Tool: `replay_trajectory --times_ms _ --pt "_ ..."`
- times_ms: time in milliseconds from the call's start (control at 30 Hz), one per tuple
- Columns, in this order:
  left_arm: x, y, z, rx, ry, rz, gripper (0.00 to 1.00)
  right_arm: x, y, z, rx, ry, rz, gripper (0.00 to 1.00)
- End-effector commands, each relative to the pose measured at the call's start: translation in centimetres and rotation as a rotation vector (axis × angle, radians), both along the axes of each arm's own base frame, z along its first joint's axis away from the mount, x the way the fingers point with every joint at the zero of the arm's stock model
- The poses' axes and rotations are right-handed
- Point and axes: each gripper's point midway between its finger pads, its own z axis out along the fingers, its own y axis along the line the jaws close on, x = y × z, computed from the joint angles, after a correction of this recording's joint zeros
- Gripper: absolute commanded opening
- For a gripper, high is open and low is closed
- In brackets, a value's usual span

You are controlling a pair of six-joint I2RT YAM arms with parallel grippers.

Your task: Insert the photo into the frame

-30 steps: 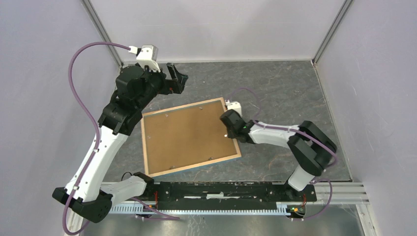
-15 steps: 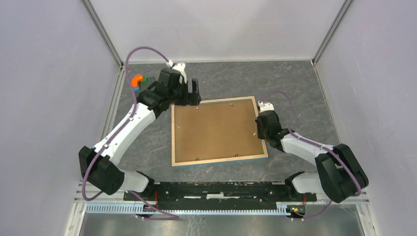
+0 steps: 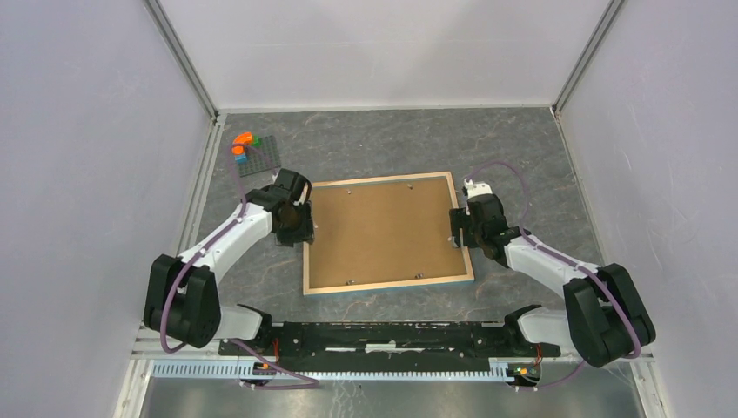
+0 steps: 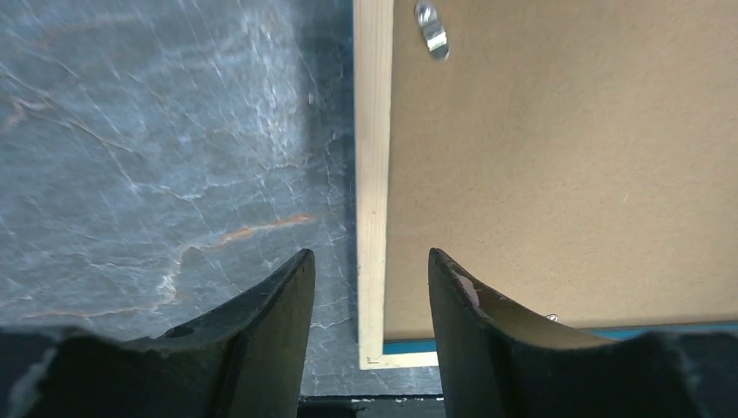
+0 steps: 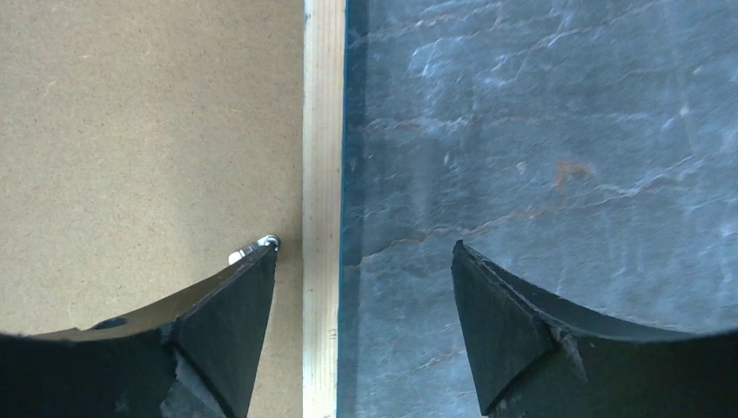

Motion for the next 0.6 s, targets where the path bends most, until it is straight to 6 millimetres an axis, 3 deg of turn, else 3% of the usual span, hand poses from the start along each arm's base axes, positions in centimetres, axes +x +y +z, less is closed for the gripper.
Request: replay_trajectory --times_ms 0,267,467,567 --pt "-1.1 -0.5 -2.0 -0.038 0.068 0.033 0.54 -1.2 1.0 0.3 0.054 0.065 -0.001 0.84" --pt "-1.8 -0.4 -5.0 -0.001 0.180 0.018 0.45 -1.2 2.3 1.1 0.094 0.121 -0.057 0.86" --pt "-1.8 0.4 -5.8 0.057 0.213 0.023 0.35 -0.8 4.1 2.6 0.123 0.083 -0.055 0.86" --pt "-1.9 0.7 -6.0 0.082 0.218 0.024 0.27 -0.8 4.6 2.4 0.117 0.075 -0.077 0.85"
